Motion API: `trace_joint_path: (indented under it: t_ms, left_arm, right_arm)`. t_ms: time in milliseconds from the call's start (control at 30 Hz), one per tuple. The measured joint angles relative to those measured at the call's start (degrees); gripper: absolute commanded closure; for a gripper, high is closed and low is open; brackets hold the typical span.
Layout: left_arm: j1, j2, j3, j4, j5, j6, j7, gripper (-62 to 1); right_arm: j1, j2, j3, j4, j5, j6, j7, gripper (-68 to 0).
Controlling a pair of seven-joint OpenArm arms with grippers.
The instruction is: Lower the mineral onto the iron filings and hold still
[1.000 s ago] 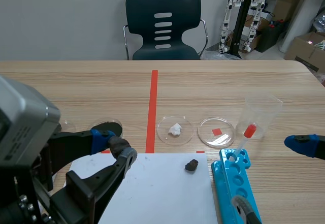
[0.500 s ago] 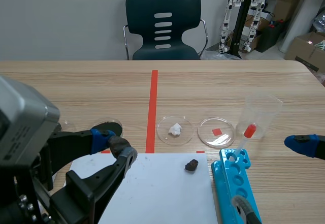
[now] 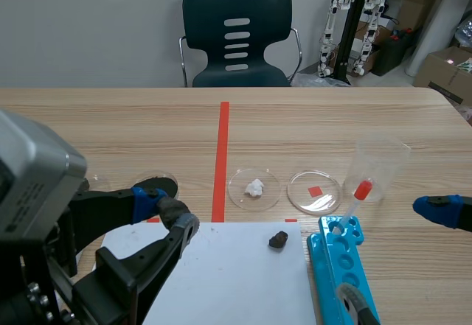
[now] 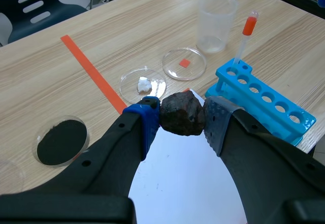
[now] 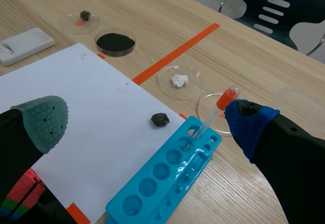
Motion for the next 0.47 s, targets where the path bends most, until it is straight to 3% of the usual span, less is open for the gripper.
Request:
trace_joint_path:
  t_ms: [467]
  left_arm:
    - [0.0, 0.0, 0.0, 0.0, 0.0, 0.0, -1.5, -11.6]
  right_arm:
    - [0.0, 0.0, 0.0, 0.0, 0.0, 0.0, 0.0, -65.3]
